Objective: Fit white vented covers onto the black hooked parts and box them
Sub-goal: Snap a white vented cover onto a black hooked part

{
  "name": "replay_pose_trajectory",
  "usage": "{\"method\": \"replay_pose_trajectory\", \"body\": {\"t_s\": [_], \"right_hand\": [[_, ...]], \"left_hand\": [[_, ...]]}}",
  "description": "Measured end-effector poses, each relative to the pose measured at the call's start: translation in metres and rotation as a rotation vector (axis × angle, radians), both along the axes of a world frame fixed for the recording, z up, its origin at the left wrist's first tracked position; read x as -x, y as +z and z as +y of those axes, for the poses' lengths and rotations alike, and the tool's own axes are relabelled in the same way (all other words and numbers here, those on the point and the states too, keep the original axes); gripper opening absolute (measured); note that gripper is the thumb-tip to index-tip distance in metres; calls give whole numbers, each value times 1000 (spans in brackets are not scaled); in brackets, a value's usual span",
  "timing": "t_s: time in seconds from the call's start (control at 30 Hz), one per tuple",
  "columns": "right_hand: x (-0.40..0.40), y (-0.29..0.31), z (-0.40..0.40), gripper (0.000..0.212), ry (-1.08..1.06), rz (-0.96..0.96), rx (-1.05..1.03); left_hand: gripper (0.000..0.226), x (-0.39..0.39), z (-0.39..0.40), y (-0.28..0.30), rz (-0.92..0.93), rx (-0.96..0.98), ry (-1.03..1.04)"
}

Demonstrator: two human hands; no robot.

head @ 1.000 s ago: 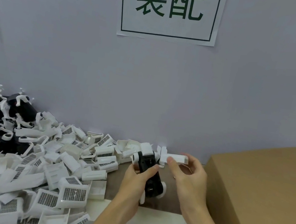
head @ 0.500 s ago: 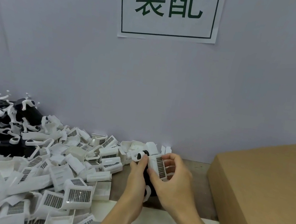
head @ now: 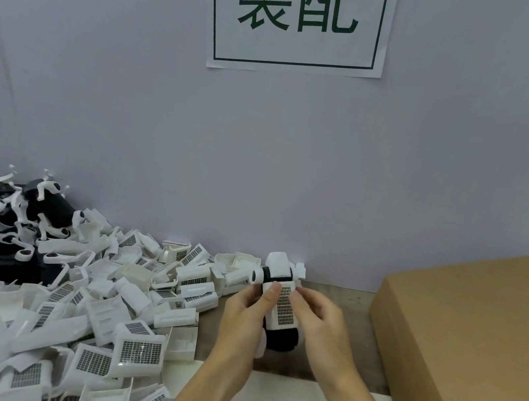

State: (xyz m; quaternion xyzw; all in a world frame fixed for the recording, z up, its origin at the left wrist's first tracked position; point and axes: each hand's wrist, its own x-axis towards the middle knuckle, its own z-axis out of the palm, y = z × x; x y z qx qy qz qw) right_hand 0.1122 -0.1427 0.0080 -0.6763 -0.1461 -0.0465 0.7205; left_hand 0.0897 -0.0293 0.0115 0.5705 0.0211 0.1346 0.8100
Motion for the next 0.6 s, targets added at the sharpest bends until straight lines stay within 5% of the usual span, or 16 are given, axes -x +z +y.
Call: {"method": "replay_pose_trajectory", "body": {"t_s": [0.23,0.47,0.6], "right_hand": [[-6,-2,0,20,-67,58,3],[-6,-4,3,20,-136,35,-89],[-8,-5,0,16,-59,62,-130]], "left_hand": [[19,-4,-4,-5,-41,-247,94],[19,-3,-6,-3,-30,-176,-7],[20,-4,-5,-7,-1,-302,55]]}}
